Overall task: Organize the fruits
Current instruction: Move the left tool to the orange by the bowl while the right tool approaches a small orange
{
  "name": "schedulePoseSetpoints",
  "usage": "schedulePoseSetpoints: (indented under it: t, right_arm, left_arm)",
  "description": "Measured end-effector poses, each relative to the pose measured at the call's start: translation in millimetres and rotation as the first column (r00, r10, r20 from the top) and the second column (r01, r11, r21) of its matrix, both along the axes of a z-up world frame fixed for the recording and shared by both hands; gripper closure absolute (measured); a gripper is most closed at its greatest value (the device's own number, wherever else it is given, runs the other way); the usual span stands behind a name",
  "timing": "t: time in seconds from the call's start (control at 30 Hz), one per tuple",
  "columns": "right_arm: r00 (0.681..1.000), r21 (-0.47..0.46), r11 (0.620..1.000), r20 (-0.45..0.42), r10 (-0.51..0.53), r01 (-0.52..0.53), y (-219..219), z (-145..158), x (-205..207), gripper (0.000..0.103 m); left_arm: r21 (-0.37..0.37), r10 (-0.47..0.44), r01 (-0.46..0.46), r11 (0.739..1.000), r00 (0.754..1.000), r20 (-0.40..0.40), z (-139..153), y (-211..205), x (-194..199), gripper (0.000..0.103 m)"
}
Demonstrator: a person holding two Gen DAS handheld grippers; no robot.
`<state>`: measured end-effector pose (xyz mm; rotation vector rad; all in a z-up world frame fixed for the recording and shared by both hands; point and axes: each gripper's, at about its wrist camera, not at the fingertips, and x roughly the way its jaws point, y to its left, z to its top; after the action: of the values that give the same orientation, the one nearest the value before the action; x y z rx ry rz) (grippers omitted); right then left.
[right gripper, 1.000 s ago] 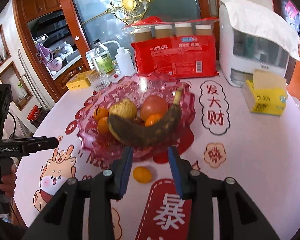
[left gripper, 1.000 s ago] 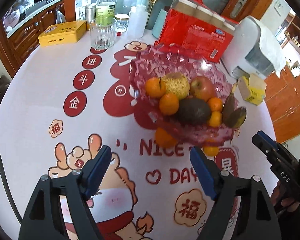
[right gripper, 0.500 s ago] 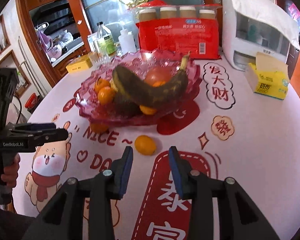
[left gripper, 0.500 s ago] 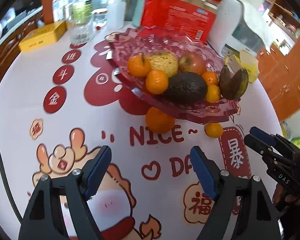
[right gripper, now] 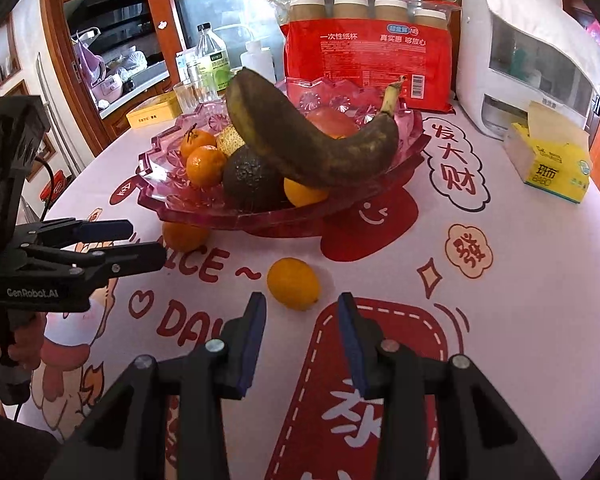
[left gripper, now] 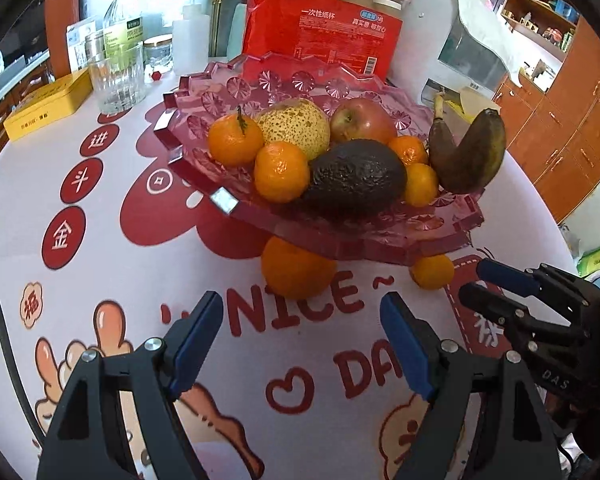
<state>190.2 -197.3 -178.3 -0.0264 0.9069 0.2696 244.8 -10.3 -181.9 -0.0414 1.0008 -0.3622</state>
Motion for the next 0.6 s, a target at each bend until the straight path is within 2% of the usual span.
schedulePoseSetpoints:
  t: [0.4,0.5,0.6]
  right_arm:
    - [0.999,-0.029,0.999,-0.021,0.034,-0.034,14,-14,16,0.066]
    - [0.999,-0.036,0.999,-0.028,0.037,-0.038,15,-18,18,0.066]
    - [0.999,-0.035,0.999,-0.032,0.035,-0.036,15,-21,20,0.066]
  left_arm:
    - [0.049,-0.019,0.016,0.999,0.998,0.056,-13,-12,11,0.024]
    - [0.050,-0.021,0.017,0.999,0.997,0.079,-13,-14,12,0.026]
    - [0.046,-0.014,0.009,0.999,0.996,0.091,-16,-16,13,0.034]
